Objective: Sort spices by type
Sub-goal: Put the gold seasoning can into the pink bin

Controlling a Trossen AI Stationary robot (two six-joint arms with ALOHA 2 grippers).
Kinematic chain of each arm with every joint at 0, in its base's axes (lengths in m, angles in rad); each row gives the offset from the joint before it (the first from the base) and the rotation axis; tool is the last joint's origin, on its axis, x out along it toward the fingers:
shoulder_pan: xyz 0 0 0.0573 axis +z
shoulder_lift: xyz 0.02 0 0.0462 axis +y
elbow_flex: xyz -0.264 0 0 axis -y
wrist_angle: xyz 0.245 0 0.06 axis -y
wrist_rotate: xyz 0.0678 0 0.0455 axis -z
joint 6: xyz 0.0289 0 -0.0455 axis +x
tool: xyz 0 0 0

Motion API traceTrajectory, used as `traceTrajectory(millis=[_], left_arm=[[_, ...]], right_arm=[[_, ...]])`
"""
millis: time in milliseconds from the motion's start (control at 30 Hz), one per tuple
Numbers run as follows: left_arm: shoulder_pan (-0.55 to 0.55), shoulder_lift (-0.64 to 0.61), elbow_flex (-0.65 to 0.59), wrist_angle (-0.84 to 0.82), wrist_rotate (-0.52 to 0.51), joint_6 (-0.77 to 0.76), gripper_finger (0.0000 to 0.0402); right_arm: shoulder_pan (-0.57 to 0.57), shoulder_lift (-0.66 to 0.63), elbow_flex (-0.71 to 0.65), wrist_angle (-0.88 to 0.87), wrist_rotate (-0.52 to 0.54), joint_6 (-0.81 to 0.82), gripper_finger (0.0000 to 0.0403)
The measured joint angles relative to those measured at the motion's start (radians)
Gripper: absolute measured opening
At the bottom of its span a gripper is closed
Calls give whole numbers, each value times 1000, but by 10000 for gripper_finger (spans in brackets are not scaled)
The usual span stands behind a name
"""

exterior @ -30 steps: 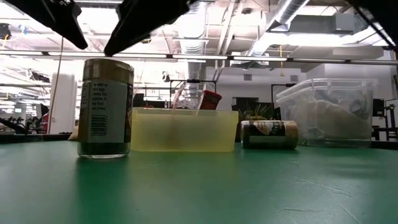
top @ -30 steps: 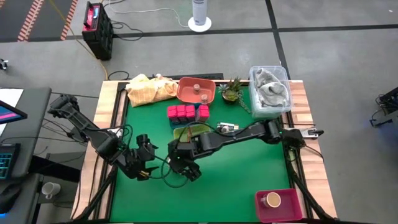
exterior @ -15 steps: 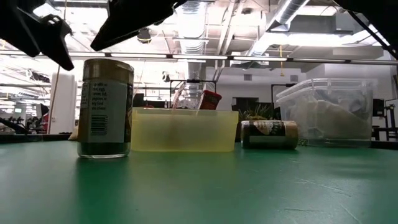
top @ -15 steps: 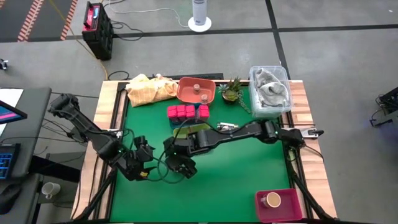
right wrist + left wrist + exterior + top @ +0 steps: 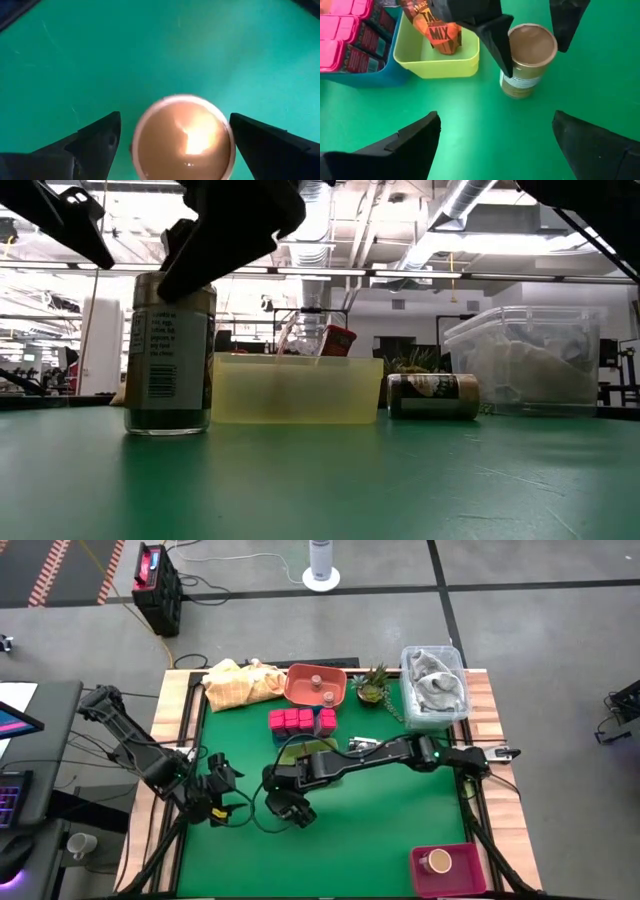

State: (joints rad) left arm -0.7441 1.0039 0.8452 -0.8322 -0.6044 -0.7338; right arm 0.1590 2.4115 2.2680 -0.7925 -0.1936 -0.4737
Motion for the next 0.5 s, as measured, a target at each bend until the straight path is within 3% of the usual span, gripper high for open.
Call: traceTrajectory(millis=[267,500], left_arm=[[0,-2,0,-16,-21,0,366],[0,-2,0,-17,-28,-21,366]], right_arm=[[-5,0,-2,-32,1,-3,368],[-4,-1,-13,-28,1,2,306]])
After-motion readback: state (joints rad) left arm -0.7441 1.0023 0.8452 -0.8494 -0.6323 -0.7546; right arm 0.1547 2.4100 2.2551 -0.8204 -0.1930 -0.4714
